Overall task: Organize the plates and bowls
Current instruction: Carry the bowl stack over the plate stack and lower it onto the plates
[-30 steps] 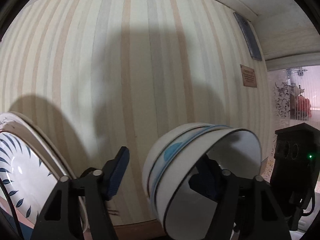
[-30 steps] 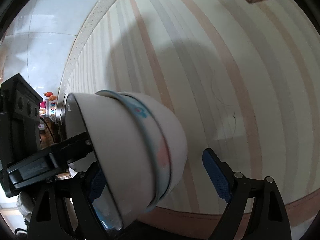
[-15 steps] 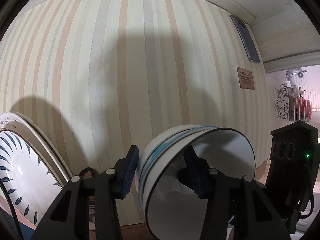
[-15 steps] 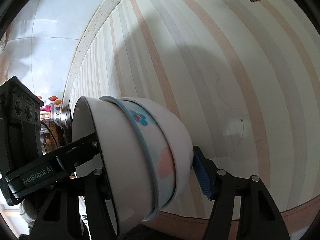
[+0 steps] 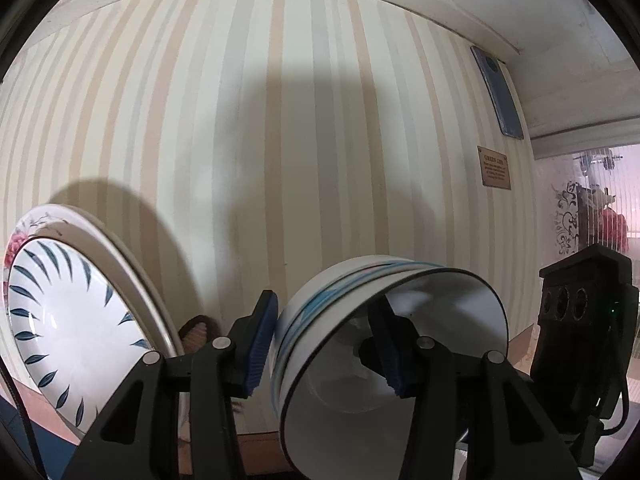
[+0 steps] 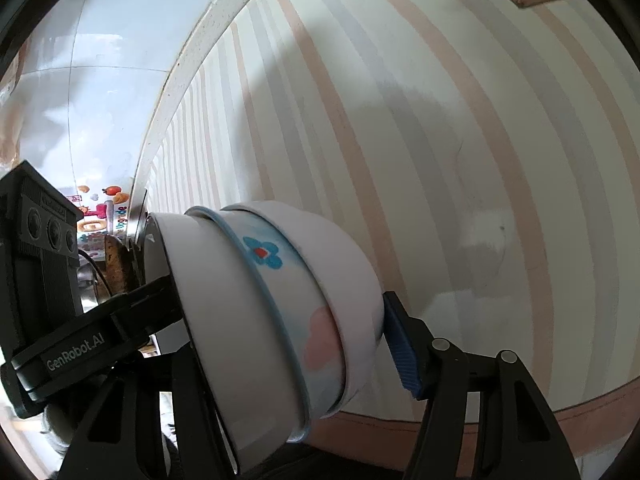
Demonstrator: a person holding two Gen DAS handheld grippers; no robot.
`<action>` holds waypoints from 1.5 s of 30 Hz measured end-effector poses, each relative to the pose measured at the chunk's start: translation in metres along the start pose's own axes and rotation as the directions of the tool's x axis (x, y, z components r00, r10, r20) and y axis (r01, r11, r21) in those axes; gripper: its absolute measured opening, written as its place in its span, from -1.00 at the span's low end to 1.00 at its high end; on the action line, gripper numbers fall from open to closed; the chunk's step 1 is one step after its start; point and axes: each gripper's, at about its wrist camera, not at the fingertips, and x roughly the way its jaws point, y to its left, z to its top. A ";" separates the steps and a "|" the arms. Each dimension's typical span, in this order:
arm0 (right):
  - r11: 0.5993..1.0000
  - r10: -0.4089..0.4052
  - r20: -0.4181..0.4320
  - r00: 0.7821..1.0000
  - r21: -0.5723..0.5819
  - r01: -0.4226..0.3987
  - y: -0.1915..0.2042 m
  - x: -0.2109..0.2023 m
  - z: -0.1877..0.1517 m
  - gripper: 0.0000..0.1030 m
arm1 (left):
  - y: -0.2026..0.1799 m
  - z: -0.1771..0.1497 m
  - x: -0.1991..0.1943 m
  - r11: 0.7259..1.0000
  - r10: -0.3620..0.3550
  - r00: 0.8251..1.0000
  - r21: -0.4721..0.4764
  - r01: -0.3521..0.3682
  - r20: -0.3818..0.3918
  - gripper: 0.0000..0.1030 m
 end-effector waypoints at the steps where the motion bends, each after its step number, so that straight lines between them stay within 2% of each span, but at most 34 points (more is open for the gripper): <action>1: 1.000 0.002 0.000 1.000 -0.002 -0.002 0.002 0.000 -0.001 0.23 | 0.001 0.000 -0.003 1.000 -0.003 1.000 -0.006 0.003 0.003 -0.15; 11: 0.998 0.019 -0.021 1.000 -0.061 -0.021 0.044 -0.006 -0.008 0.23 | 0.022 -0.007 -0.044 0.999 0.009 0.998 -0.052 -0.005 0.064 -0.15; 19: 0.986 0.045 -0.087 0.995 -0.154 -0.058 0.098 0.013 -0.016 0.23 | 0.071 -0.020 -0.081 0.988 0.039 0.991 -0.150 -0.020 0.125 -0.15; 28: 0.957 0.043 -0.216 0.976 -0.271 -0.102 0.159 0.072 -0.026 0.23 | 0.151 -0.041 -0.101 0.945 0.084 0.984 -0.326 -0.030 0.155 -0.15; 34: 0.940 0.019 -0.278 0.960 -0.323 -0.112 0.181 0.112 -0.028 0.23 | 0.193 -0.050 -0.097 0.908 0.105 0.982 -0.418 -0.030 0.158 -0.15; 39: 0.936 0.006 -0.298 0.954 -0.335 -0.111 0.190 0.139 -0.028 0.23 | 0.213 -0.054 -0.089 0.884 0.104 0.983 -0.467 -0.021 0.152 -0.15; 45: 0.932 -0.015 -0.291 0.957 -0.350 -0.091 0.197 0.156 -0.028 0.23 | 0.221 -0.054 -0.083 0.873 0.100 0.984 -0.488 -0.015 0.148 -0.15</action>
